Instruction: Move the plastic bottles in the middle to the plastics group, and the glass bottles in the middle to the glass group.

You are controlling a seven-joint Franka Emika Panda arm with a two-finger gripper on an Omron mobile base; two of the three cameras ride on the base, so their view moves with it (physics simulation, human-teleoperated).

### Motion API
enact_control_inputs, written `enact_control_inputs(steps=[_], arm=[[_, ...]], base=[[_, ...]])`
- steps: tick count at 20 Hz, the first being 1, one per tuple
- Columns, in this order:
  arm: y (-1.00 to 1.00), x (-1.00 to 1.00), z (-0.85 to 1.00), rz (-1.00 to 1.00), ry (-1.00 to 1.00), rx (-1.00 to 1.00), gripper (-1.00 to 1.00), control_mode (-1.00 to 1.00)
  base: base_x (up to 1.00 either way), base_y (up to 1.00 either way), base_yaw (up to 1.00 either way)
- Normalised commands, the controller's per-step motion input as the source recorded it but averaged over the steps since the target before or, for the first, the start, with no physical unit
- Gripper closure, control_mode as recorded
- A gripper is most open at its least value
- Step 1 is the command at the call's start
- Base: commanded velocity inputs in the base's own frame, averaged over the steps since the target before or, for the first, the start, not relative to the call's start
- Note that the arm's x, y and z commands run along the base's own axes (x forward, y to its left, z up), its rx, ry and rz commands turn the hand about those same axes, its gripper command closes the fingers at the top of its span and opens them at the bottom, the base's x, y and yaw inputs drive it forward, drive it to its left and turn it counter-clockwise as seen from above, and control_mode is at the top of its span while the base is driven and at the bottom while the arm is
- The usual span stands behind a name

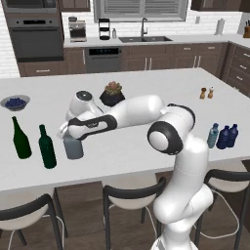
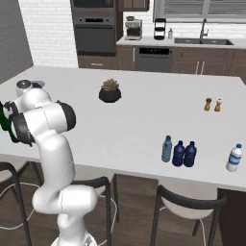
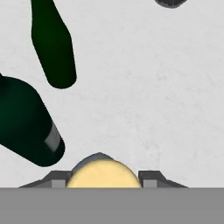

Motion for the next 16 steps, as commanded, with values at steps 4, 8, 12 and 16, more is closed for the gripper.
enact_control_inputs(steps=[4, 8, 12, 16], arm=[[0.0, 0.0, 0.0, 0.0, 0.0, 0.0, -1.0, -1.0], [0.0, 0.0, 0.0, 0.0, 0.0, 0.0, -1.0, -1.0], [0.0, 0.0, 0.0, 0.0, 0.0, 0.0, -1.0, -1.0], [-0.01, 0.0, 0.0, 0.0, 0.0, 0.0, -1.0, -1.0]], base=[[0.0, 0.0, 0.0], [0.0, 0.0, 0.0], [0.0, 0.0, 0.0], [0.0, 0.0, 0.0]])
